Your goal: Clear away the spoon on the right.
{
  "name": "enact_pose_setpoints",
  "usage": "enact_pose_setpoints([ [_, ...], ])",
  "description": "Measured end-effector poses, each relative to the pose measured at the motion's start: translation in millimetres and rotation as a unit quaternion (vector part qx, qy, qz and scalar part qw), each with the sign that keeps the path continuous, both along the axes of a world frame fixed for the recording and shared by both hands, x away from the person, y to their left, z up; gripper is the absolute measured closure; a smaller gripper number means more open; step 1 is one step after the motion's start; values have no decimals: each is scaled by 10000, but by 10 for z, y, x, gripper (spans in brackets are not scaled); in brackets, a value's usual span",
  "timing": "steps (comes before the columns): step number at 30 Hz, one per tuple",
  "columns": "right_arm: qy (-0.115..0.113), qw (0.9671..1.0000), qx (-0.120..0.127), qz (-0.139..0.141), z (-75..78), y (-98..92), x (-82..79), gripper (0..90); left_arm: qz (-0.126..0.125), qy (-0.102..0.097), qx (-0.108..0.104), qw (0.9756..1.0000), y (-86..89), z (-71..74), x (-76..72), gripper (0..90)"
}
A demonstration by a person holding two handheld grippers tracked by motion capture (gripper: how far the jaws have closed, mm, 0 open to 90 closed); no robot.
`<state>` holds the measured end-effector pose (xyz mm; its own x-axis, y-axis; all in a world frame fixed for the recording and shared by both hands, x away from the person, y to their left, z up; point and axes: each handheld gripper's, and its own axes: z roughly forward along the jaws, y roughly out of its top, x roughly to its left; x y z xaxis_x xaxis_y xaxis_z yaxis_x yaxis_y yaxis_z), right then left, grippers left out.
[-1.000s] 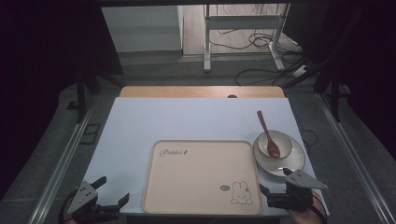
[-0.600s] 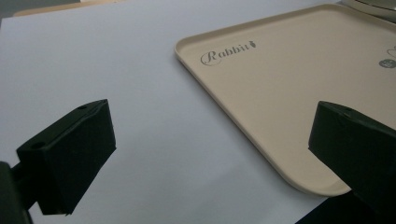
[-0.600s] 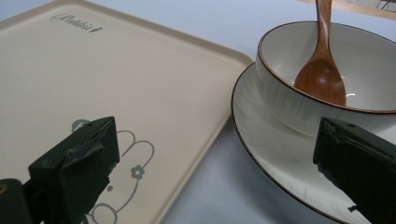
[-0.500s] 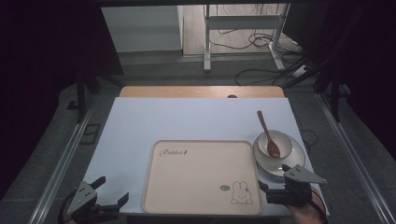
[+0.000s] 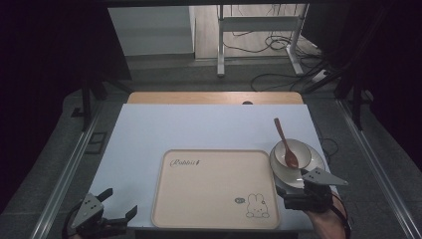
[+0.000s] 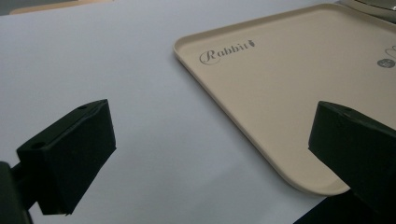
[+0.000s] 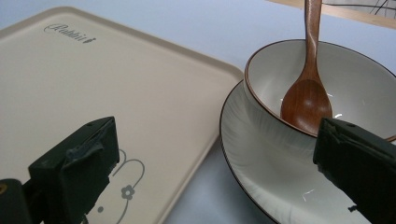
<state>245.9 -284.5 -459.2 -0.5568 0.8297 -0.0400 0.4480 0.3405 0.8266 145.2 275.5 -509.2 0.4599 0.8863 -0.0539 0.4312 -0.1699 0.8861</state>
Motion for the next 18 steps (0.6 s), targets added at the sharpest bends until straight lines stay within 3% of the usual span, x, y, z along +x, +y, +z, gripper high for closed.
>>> enact_pose_setpoints([
  [9,21,10000,28,-12,52,47,91,6,-22,19,-15,10000,3,-1,5,2],
  [18,-7,9999,-157,-41,119,108,212,0,-42,29,-26,10000,6,-1,7,2],
])
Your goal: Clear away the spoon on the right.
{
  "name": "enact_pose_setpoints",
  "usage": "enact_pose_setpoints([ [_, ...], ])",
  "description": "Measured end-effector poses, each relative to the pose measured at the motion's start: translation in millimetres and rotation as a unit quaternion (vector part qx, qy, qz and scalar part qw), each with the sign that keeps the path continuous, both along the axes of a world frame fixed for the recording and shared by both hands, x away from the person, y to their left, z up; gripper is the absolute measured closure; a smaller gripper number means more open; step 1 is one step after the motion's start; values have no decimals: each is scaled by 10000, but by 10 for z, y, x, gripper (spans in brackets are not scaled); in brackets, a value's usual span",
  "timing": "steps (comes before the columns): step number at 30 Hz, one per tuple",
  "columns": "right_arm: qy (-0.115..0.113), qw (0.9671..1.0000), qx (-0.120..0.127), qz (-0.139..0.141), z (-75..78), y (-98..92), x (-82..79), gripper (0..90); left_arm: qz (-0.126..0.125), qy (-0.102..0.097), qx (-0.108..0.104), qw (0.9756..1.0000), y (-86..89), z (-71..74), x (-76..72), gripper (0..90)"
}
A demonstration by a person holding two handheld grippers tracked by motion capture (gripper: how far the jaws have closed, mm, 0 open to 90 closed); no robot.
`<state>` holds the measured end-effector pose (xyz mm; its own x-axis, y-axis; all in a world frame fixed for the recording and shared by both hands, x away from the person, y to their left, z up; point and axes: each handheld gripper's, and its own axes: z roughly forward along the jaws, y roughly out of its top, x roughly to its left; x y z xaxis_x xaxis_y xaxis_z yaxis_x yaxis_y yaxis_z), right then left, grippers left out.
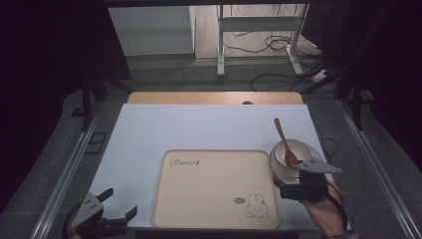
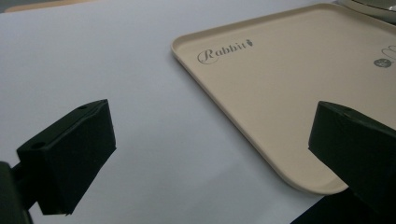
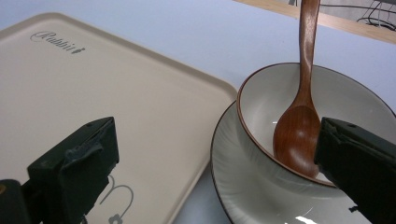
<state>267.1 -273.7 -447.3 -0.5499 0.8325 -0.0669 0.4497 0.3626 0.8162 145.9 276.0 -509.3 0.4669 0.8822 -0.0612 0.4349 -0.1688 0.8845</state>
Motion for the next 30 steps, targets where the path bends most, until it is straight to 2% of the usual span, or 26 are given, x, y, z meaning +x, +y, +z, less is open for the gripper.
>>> enact_pose_setpoints([
  [17,128,9994,-240,-218,48,23,279,0,-32,14,-18,10000,5,-1,4,2],
  [30,227,9982,-379,-395,60,-4,512,126,-53,17,-28,10000,7,-1,6,3],
])
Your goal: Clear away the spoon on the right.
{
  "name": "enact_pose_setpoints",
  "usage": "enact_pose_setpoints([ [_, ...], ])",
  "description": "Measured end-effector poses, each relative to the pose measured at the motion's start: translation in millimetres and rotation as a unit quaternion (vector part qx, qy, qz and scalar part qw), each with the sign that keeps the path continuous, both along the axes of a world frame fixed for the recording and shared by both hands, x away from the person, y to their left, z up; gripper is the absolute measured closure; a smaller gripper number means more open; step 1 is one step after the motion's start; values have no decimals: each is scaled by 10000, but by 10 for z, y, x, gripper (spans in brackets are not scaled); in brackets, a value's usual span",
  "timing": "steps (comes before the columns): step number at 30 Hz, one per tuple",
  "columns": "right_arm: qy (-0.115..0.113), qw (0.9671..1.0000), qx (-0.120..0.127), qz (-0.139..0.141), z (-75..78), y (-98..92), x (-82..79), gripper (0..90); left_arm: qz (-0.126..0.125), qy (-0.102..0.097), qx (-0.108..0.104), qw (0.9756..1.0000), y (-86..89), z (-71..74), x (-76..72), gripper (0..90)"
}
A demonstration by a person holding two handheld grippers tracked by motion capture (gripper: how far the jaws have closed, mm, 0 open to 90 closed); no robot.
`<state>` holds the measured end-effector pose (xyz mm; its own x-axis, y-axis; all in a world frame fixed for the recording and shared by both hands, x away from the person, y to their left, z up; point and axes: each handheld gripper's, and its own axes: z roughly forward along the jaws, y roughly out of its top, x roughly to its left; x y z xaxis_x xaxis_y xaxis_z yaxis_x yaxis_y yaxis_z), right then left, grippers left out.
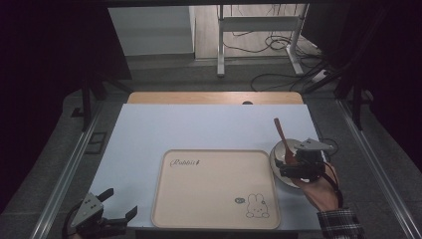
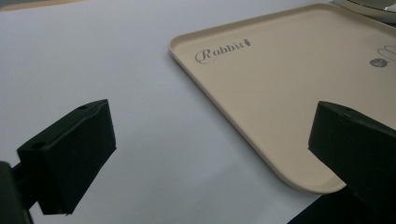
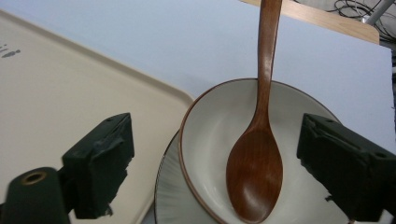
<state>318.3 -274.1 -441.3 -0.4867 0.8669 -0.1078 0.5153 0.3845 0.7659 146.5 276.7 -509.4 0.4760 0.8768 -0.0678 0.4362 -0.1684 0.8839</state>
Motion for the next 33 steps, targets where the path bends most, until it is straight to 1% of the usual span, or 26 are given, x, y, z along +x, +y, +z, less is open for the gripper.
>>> enact_pose_setpoints([
  [3,28,10000,-5,-6,0,-2,43,143,-2,1,-2,10000,0,0,0,3],
  [4,84,10000,8,-22,-1,-6,99,159,-4,2,-1,10000,1,0,1,3],
  [6,137,9999,27,-6,-1,-8,134,160,-7,5,-4,10000,1,0,1,3],
  [8,140,9999,23,-3,-1,-7,148,161,-7,6,-6,10000,1,0,1,3],
  [9,167,9999,13,4,-1,0,194,164,-8,7,-13,10000,2,0,1,3],
  [16,247,9997,-63,-37,-2,27,316,195,-8,3,-22,10000,3,-1,1,3],
  [20,247,9996,-151,-27,9,47,385,236,-9,4,-28,10000,5,-1,1,4],
  [22,259,9995,-151,-31,12,50,404,244,-8,3,-28,10000,4,-1,0,3],
  [23,251,9995,-185,-57,20,52,453,269,-10,3,-29,10000,5,-1,1,3],
  [26,260,9994,-226,-50,30,49,499,301,-12,6,-37,10000,6,-2,2,4],
  [27,271,9994,-205,-52,35,47,522,315,-14,6,-36,10000,6,-2,2,4],
  [33,330,9991,-248,-79,38,52,635,343,-27,4,-37,10000,6,-2,2,5],
])
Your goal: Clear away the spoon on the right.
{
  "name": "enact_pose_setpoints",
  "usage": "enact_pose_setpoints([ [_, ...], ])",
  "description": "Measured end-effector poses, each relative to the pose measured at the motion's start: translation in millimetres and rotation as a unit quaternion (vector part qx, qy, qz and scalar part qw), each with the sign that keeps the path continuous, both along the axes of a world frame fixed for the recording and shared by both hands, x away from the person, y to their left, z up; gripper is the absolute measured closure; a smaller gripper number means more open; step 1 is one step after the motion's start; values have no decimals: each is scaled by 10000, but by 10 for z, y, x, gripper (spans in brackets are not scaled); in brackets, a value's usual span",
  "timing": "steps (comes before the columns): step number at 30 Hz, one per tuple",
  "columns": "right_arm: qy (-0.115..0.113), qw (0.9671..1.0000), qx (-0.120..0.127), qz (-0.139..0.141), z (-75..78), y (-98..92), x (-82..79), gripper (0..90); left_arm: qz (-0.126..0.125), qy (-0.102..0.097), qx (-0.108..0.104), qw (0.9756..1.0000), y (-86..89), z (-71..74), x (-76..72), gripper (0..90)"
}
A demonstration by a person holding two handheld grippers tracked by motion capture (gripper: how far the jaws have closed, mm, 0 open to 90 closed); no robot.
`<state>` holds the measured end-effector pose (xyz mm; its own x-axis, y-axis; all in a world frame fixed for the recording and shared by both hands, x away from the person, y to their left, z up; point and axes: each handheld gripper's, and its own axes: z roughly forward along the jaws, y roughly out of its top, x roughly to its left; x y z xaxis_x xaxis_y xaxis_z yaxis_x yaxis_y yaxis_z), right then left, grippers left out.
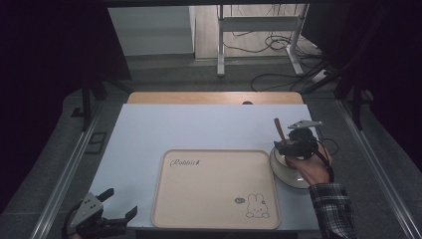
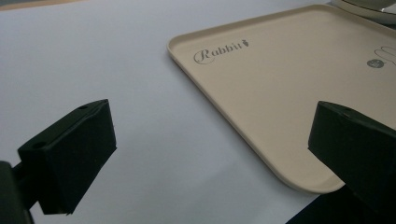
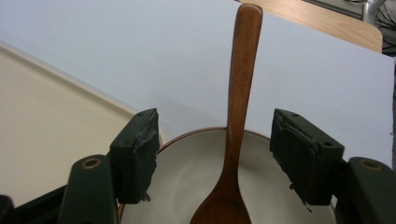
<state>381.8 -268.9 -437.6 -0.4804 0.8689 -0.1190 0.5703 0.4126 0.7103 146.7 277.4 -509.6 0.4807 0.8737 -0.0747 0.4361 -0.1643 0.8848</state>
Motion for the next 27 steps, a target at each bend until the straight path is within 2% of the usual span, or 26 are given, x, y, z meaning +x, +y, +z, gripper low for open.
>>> enact_pose_setpoints([
  [5,4,9999,-122,-15,1,15,69,376,-3,-4,-4,10000,1,0,-1,5],
  [9,-101,9996,-245,-19,11,34,145,436,-11,-6,-2,10000,1,0,-1,5],
  [27,-15,9989,-454,-114,-23,119,440,584,-19,-12,-23,10000,4,0,-4,6],
])
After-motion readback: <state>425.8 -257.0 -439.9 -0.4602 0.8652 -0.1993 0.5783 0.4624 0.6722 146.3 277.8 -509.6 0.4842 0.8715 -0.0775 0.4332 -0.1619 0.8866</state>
